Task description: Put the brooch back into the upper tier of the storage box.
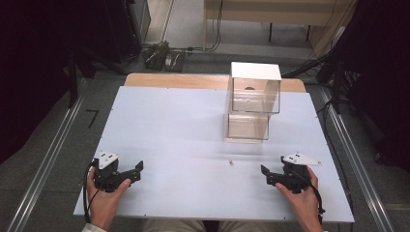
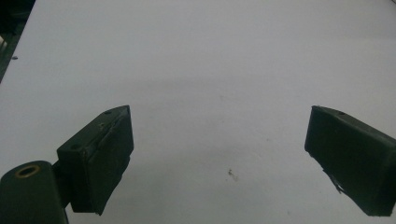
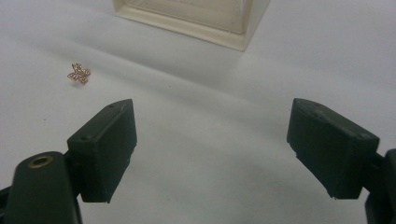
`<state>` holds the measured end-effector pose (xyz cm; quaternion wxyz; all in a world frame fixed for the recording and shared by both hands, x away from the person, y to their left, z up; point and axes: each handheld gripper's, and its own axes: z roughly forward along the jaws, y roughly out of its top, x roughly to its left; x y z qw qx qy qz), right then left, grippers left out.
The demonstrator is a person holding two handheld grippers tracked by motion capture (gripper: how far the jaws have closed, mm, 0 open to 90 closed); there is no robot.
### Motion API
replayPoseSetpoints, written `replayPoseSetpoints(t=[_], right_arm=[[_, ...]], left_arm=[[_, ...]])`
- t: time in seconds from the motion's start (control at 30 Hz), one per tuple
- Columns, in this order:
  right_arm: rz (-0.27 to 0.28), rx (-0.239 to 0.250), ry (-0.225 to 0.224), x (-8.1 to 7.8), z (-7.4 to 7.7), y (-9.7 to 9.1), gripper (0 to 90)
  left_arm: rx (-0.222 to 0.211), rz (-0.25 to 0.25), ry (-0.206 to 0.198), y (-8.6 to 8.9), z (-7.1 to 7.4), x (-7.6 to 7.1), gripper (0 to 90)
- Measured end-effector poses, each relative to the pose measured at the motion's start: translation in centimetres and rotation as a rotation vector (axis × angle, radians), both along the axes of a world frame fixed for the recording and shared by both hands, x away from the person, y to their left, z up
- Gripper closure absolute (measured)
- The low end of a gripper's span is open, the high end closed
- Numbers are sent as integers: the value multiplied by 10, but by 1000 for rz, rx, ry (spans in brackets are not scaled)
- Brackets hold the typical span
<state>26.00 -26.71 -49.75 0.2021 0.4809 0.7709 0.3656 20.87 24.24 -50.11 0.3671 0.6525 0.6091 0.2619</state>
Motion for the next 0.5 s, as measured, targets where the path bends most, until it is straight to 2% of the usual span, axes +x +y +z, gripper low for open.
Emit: replayPoseSetpoints(t=[0.5], right_arm=[[24,7,2,1,0,11,147]], left_arm=[[-1,0,1,-1,0,0,91]])
